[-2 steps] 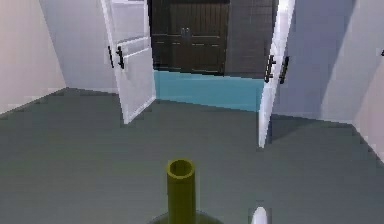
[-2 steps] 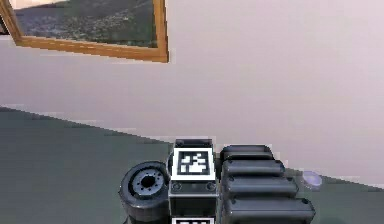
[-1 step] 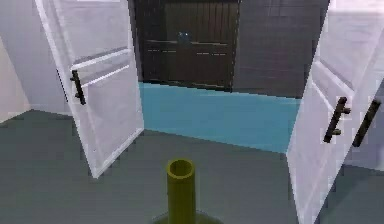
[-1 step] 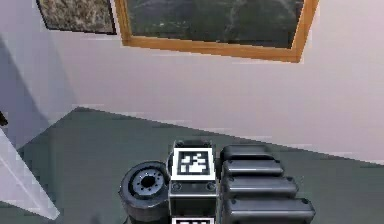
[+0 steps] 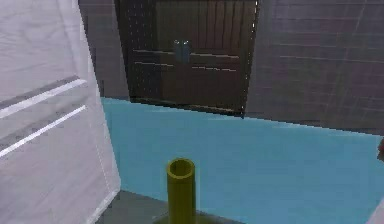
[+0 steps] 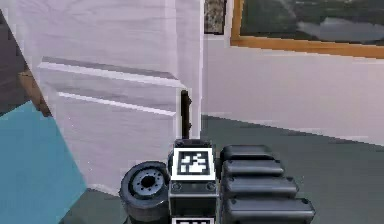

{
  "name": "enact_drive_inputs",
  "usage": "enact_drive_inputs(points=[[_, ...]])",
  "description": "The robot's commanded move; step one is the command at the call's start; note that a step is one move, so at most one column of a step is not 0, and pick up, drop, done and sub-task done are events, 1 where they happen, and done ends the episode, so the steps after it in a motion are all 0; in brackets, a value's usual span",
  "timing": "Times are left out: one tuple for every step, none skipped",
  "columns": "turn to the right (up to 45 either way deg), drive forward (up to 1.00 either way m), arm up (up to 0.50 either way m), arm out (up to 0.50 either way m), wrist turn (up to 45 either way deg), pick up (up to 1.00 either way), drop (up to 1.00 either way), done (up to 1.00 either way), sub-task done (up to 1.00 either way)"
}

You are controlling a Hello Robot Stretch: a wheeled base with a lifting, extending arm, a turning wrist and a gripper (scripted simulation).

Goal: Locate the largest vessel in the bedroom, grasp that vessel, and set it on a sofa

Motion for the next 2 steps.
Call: enact_drive_inputs(points=[[0.0,1.00,0.00,0.00,0.0,0.00,0.00,0.00,0.00],[-6.0,0.00,0.00,0.00,0.0,0.00,0.00,0.00,0.00]])
